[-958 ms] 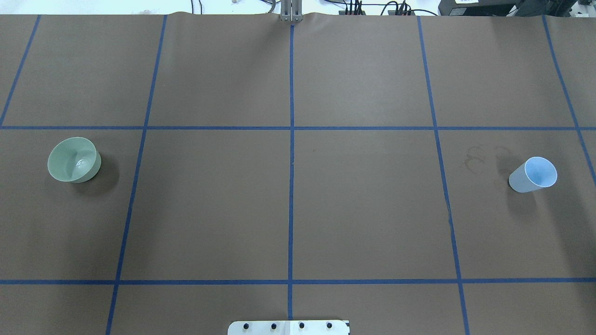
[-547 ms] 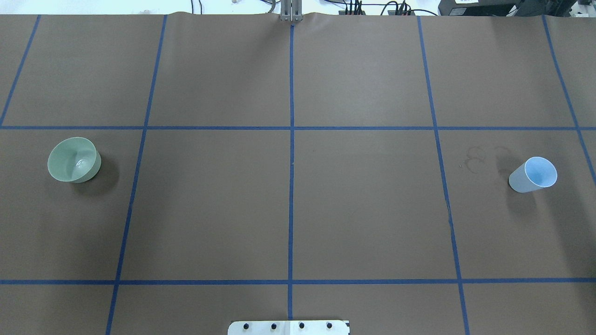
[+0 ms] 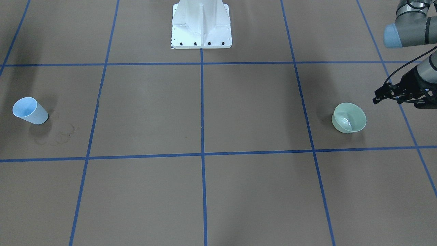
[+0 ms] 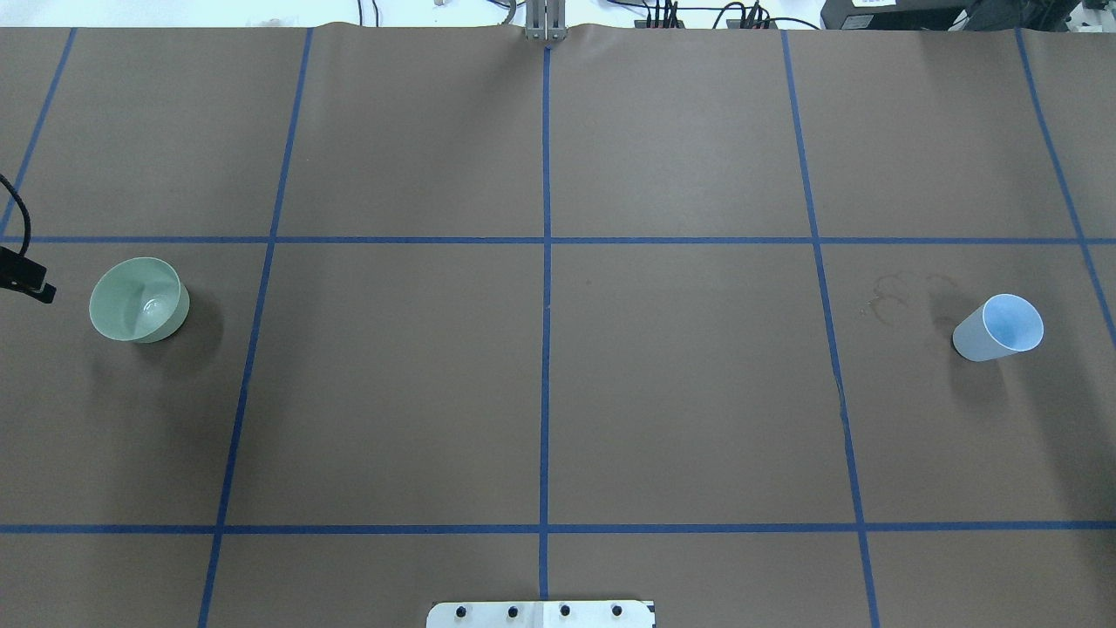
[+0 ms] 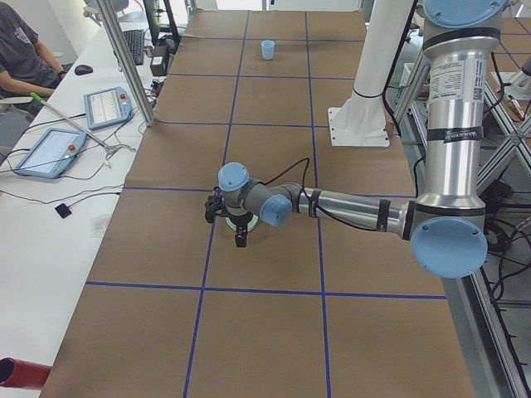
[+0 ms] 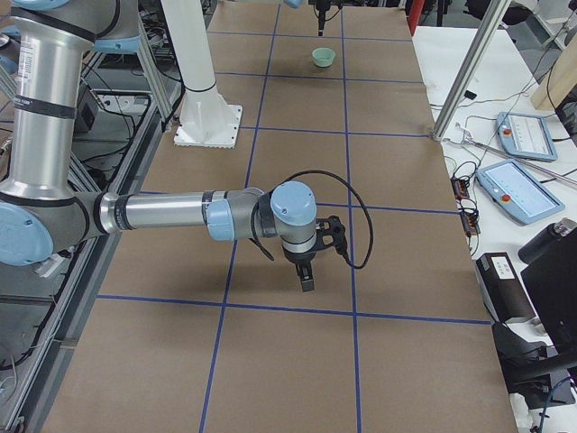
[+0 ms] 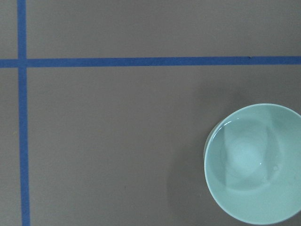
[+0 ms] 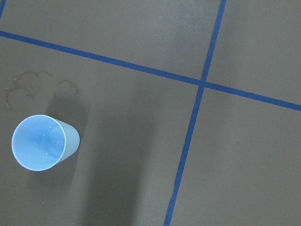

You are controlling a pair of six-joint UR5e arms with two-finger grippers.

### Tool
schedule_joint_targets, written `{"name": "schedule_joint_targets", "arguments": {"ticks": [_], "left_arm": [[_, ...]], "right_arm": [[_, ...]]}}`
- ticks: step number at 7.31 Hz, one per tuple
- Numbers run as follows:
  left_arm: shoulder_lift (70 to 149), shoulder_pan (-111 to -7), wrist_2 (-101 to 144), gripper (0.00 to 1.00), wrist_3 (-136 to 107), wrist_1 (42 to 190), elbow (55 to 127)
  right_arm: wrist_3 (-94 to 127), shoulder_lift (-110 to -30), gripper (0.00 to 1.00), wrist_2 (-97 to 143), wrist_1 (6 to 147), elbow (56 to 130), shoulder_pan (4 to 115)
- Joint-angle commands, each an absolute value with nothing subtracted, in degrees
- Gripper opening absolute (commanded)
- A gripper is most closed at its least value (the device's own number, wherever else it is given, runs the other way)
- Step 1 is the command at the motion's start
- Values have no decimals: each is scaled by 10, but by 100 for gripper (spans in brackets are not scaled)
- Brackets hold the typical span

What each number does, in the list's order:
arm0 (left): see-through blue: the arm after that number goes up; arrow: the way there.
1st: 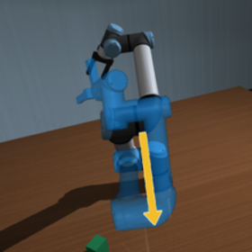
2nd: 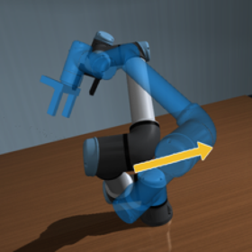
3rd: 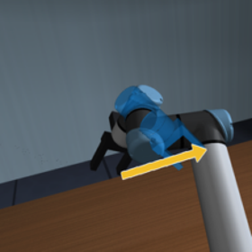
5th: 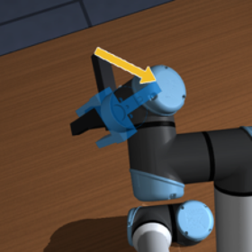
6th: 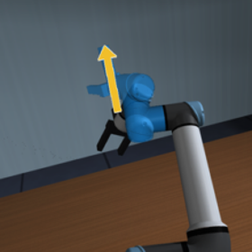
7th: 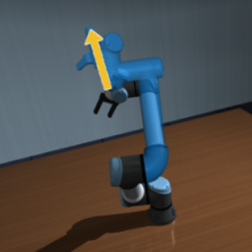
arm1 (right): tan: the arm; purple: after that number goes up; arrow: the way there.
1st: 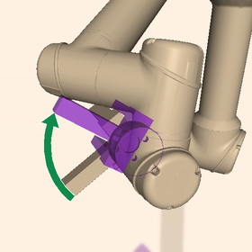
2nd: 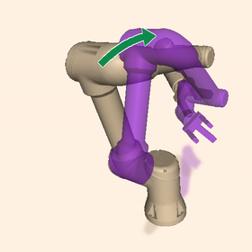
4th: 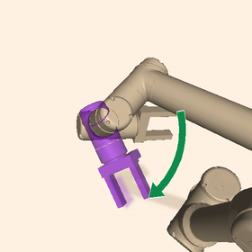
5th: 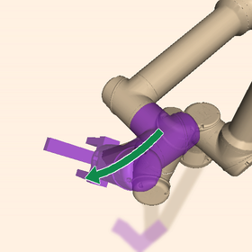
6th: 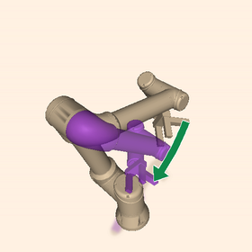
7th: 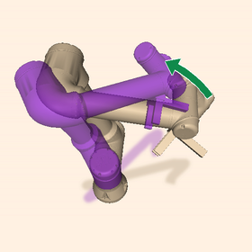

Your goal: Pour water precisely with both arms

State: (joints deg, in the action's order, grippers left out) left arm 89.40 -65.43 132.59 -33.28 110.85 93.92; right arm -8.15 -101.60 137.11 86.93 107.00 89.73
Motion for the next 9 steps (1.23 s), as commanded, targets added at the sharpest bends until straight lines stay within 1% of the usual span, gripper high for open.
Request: {"name": "schedule_joint_targets", "arguments": {"ticks": [1,4,5,6,7,8,9], "left_arm": [[946,-631,1327,99,-404,1138,875],[951,-603,1327,98,-411,1148,869],[952,-586,1326,90,-412,1161,866],[952,-583,1326,69,-412,1170,857],[952,-583,1327,24,-411,1172,854],[954,-582,1331,0,-410,1172,853],[954,-583,1334,0,-410,1171,860]], "right_arm": [[-80,-1016,100,1371,869,1070,895],[-79,-1015,100,1372,869,1071,895],[-80,-1015,100,1372,868,1071,895],[-80,-1014,100,1371,869,1070,895],[-79,-1013,100,1372,869,1070,895],[-79,-1013,100,1372,869,1071,895],[-79,-1013,100,1372,869,1071,895]]}}
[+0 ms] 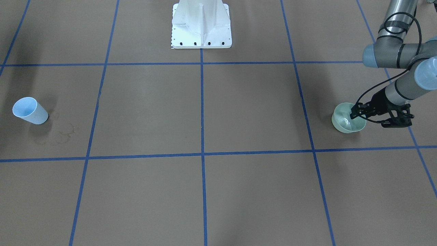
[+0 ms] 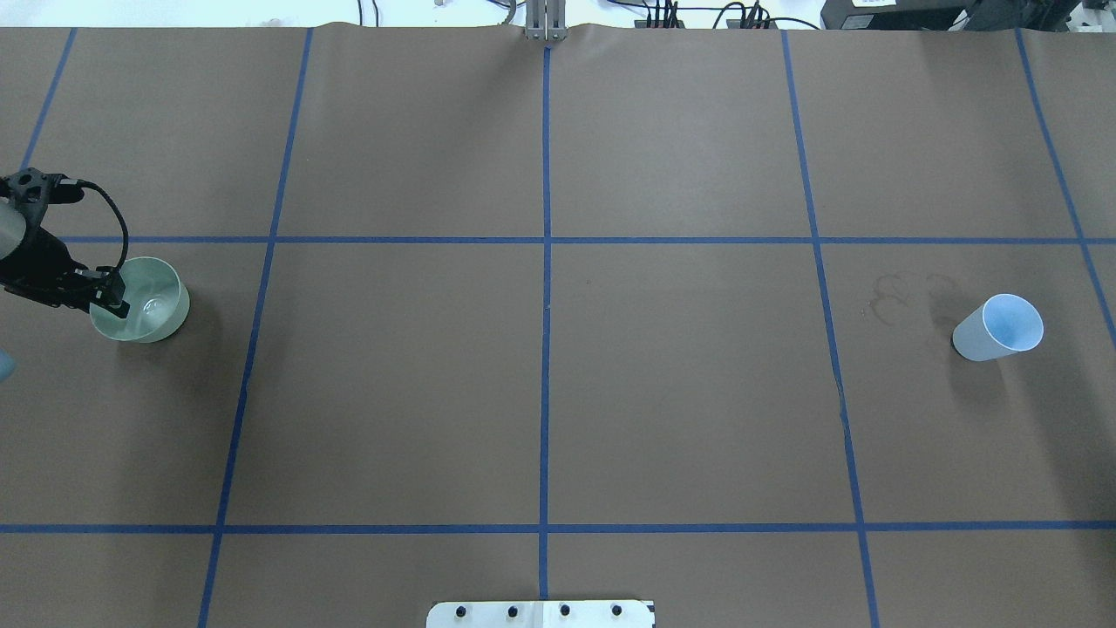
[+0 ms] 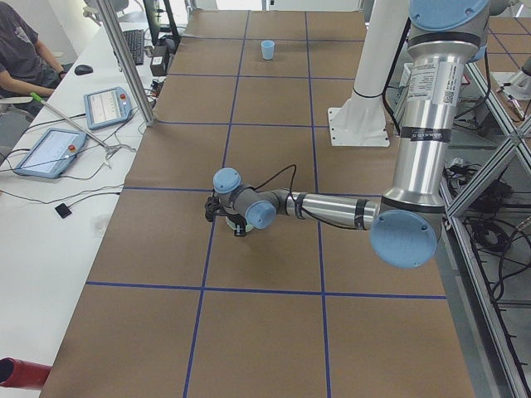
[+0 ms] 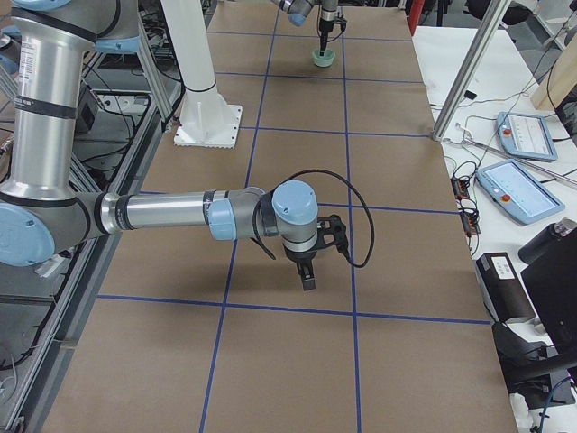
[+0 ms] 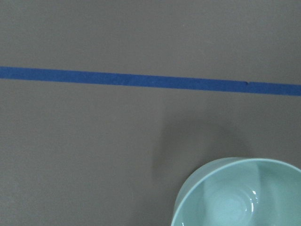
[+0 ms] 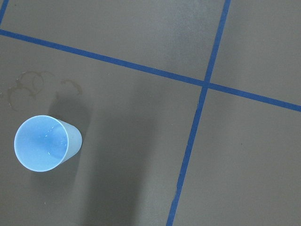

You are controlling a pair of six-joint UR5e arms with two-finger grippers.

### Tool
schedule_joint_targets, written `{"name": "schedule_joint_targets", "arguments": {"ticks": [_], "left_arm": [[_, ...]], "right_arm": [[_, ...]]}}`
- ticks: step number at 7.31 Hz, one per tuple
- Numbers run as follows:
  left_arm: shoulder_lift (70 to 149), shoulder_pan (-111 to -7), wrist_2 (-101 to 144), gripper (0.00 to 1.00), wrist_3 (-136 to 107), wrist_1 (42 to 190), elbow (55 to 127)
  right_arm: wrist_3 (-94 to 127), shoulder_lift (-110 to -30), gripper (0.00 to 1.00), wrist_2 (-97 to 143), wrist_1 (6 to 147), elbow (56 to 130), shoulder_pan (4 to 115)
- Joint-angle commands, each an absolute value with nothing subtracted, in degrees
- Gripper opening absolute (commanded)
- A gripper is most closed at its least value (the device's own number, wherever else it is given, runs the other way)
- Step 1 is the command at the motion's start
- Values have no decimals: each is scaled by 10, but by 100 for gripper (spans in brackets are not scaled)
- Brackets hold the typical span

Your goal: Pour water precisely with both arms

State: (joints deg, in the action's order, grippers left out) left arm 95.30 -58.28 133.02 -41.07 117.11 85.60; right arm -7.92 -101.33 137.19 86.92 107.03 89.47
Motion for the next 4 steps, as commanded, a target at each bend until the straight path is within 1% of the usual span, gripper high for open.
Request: {"name": "schedule_joint_targets", "arguments": {"ticks": [1,2,3,4], "left_arm": [[962,-583,1384,0,-414,1167,866],[973,-585,1430,0,-442,1162,898],[1027,-583,1430,0,-541,1162,910],[1082,-549,1425,0,-655,1165,924]], "right_arm": [[-79,-1013,100,1372,868,1071,895],[-79,-1012,100,1372,868,1071,895],[-79,-1012,100,1375,868,1071,895],[-76,-1010,100,1380,868,1071,889]]}}
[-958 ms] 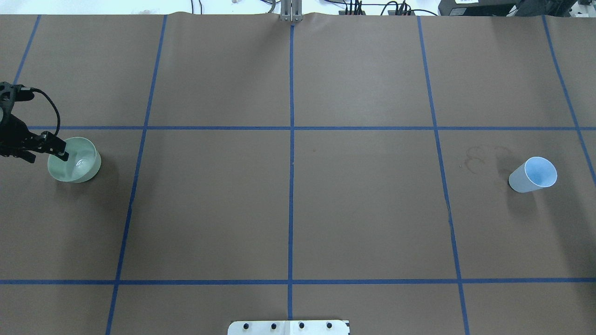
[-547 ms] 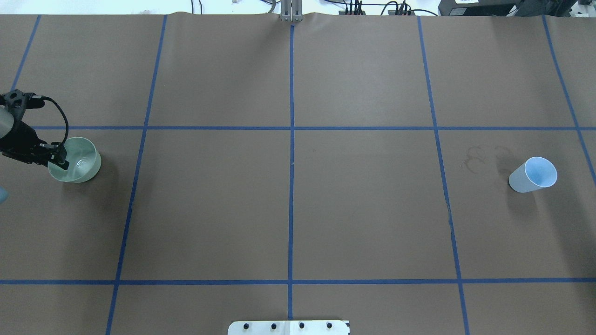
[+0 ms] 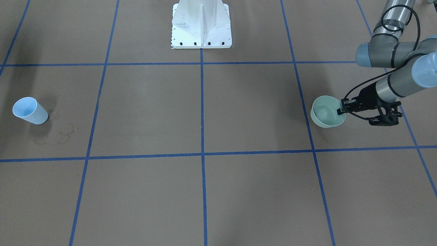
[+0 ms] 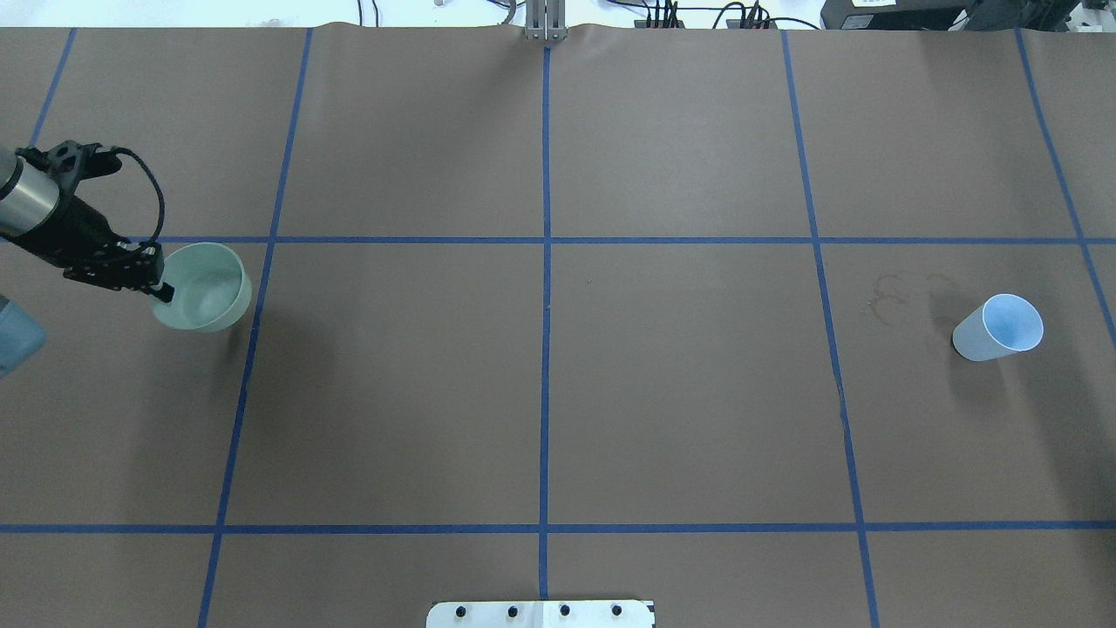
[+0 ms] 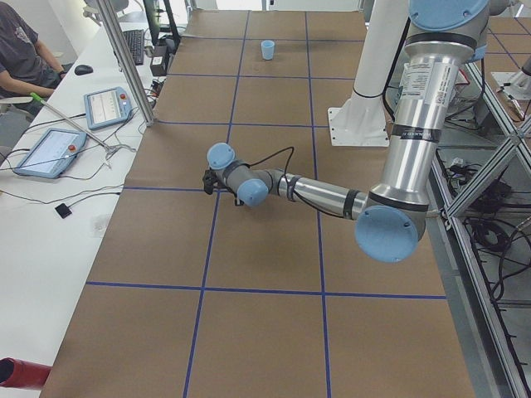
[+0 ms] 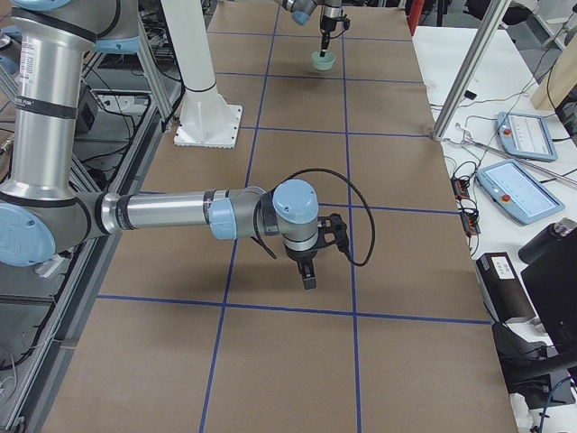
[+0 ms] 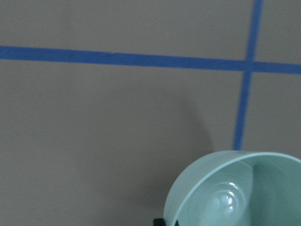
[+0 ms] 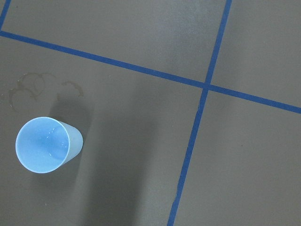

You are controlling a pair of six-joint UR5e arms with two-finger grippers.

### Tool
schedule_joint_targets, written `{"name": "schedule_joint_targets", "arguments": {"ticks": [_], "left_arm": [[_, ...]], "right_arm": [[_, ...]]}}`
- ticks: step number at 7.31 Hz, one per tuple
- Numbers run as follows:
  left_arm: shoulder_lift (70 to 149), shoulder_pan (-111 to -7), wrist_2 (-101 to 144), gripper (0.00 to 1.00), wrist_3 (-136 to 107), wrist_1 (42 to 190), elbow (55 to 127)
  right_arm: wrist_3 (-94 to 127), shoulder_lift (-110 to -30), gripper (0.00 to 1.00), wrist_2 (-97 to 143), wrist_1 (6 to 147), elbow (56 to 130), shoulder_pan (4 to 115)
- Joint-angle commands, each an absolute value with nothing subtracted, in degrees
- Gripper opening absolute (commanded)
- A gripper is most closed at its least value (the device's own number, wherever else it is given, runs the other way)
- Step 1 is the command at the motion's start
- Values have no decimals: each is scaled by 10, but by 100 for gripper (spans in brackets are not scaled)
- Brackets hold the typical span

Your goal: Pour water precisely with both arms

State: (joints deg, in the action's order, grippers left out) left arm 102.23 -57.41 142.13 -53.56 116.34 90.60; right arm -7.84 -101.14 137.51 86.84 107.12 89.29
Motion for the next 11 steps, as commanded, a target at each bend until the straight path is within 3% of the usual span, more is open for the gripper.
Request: {"name": "schedule_joint_targets", "arguments": {"ticks": [1,3,6,11], "left_arm": [[1137,-492,1381,0,-745,1163,933],[1207,-371,1260,0,-825,1160,920],[1315,-326,1193,0,-826,1152,810],[1315,-323,1189,0,-826,1152,810]], "right_arm": [[-76,-1009,100,1380,868,1073,887],[-56,-1004,100,1378,867,1073,881],[-35,-998,100,1379,859,1073,876],[-34,-998,100,1380,856,1073,876]]}}
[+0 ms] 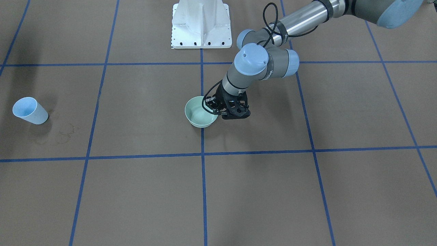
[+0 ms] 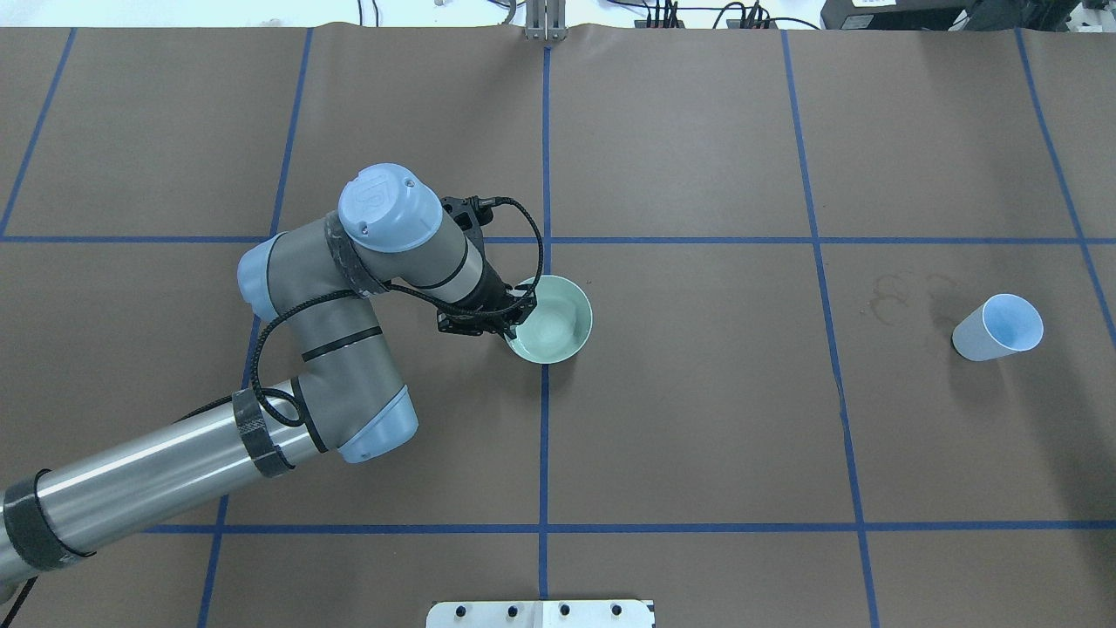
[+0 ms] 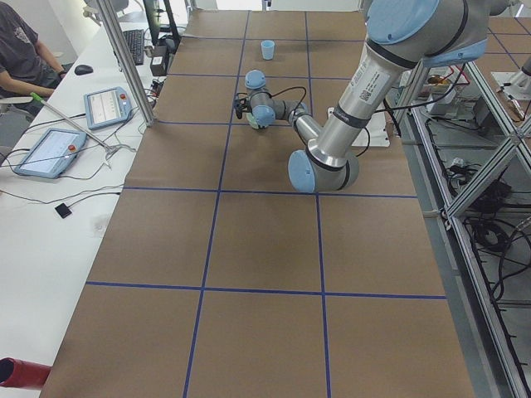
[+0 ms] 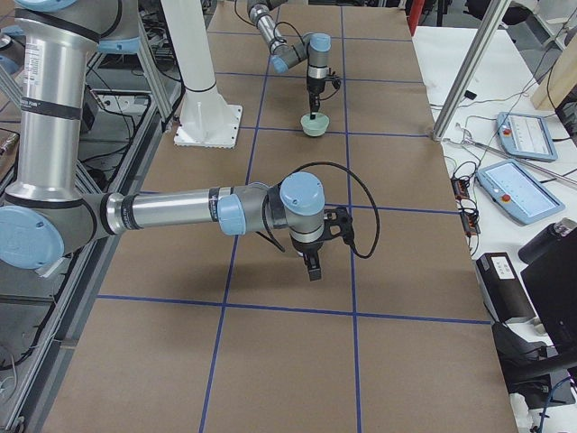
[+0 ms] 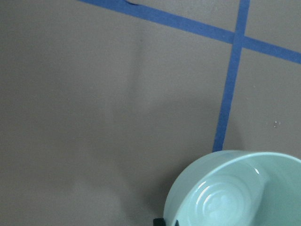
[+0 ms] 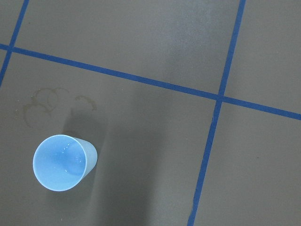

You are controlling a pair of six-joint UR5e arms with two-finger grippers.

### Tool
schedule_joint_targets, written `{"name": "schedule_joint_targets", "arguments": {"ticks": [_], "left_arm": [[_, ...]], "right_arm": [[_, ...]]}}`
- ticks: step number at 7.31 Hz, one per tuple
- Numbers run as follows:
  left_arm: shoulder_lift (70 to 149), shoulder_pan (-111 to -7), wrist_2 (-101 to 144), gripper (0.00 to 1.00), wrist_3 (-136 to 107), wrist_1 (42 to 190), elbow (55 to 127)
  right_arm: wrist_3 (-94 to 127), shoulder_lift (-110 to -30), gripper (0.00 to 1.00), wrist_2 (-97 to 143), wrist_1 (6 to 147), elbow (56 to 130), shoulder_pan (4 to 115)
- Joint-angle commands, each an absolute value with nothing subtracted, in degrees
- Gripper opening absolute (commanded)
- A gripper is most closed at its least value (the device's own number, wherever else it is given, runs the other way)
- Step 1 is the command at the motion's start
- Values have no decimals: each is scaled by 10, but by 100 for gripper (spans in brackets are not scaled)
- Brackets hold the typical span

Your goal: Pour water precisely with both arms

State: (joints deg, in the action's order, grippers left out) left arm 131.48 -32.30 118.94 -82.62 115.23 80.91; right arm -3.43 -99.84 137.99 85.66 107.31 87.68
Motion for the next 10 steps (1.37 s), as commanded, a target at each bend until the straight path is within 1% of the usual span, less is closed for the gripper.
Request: {"name": "schedule_joint_targets", "arguments": {"ticks": [1,4,5,6,7,8,9,10], "left_arm": [[1314,-323,1190,0,-826,1152,809],[1311,-323,1190,0,-826,1152,809],[1310,-323,1190,15,-826,1152,809],[1310,-323,1190,39,-826,1152,809],[1310,-323,1190,74,-826,1152,810],[1311,-324,1191,82,-827,1152,821],[1310,-331,1195,88,-828,1151,848],[1302,-342,1197,89,-828,1125,890]], "right_arm": [[-34,-998,100,1380,857,1073,877],[-34,-998,100,1380,857,1072,876],[-34,-998,100,1380,857,1072,876],[-35,-998,100,1380,856,1072,876],[-35,-998,100,1380,856,1072,876],[-35,-998,100,1379,853,1073,875],[-32,-998,100,1379,833,1072,868],[6,-998,100,1379,811,1072,855]]}}
